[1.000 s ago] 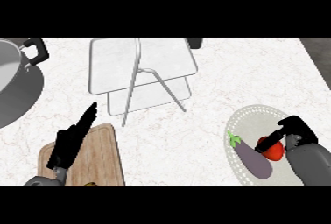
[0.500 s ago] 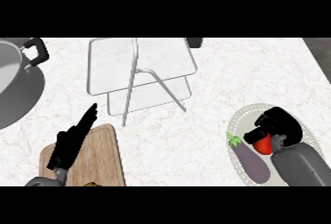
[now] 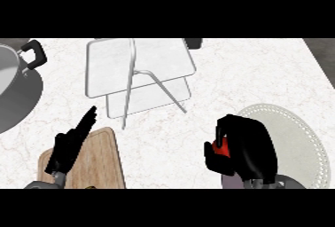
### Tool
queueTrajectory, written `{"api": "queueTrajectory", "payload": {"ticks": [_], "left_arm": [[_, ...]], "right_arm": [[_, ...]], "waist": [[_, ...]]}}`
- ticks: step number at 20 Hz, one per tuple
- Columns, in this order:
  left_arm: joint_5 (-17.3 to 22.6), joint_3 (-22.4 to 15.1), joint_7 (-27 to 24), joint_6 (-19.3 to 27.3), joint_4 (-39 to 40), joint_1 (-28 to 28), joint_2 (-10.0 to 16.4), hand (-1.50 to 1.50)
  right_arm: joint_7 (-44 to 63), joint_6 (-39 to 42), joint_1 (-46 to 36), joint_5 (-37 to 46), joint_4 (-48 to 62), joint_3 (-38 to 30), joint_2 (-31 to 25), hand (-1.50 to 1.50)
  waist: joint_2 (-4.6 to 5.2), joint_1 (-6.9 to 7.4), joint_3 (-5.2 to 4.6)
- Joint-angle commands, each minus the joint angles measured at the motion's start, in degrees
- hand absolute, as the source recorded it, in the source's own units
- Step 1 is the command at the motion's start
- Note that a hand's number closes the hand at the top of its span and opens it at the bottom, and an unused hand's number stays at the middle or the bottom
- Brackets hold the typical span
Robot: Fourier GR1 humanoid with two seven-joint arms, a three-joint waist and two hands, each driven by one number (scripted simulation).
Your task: Pick the tomato from the placemat and place it in the tiered shelf
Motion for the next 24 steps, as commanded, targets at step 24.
{"api": "queueTrajectory", "payload": {"ticks": [24], "left_arm": [[-2.16, 0.52, 0.01, -1.93, 1.97, -2.05, -2.48, 0.0]], "right_arm": [[-0.42, 7.38, -45.43, 7.99, 22.55, -30.5, 14.91, 1.5]], "waist": [[1.23, 2.27, -0.13]]}}
